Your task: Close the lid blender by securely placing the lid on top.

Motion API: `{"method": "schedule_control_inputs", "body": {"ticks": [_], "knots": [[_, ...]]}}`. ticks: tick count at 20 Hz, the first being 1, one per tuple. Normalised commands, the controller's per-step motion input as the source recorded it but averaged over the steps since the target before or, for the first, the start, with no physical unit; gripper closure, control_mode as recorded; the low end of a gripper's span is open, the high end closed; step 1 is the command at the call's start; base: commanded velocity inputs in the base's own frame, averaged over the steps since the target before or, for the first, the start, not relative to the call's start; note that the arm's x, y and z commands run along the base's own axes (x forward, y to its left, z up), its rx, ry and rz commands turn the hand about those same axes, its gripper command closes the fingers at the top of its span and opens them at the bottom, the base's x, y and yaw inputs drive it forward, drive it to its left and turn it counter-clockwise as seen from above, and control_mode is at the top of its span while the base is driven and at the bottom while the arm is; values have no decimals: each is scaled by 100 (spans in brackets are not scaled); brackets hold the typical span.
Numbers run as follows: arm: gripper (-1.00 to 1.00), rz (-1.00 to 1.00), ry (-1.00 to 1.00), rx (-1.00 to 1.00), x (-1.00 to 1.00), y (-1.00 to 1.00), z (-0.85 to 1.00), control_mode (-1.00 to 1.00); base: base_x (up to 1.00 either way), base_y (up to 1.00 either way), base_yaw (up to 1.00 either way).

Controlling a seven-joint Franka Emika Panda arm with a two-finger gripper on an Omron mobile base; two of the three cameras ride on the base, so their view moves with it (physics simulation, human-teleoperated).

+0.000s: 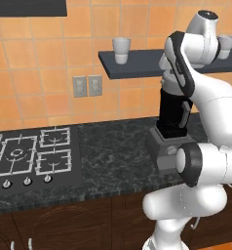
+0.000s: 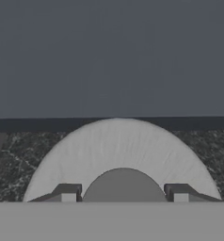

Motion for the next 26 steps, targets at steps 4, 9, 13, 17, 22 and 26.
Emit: {"method": "schedule_control_inputs", "body": {"ticks": [4, 9, 13, 17, 22, 26], "knots": [[100, 0, 0, 0, 20, 2, 0, -100, 0, 0, 0], [100, 0, 0, 0, 4, 1, 4, -100, 0, 0, 0], [100, 0, 0, 0, 0, 0, 30, -100, 0, 0, 0], [100, 0, 0, 0, 0, 0, 41, -100, 0, 0, 0], [100, 0, 2, 0, -5, 0, 31, -100, 0, 0, 0], [100, 0, 1, 0, 0, 0, 7, -100, 0, 0, 0]]}}
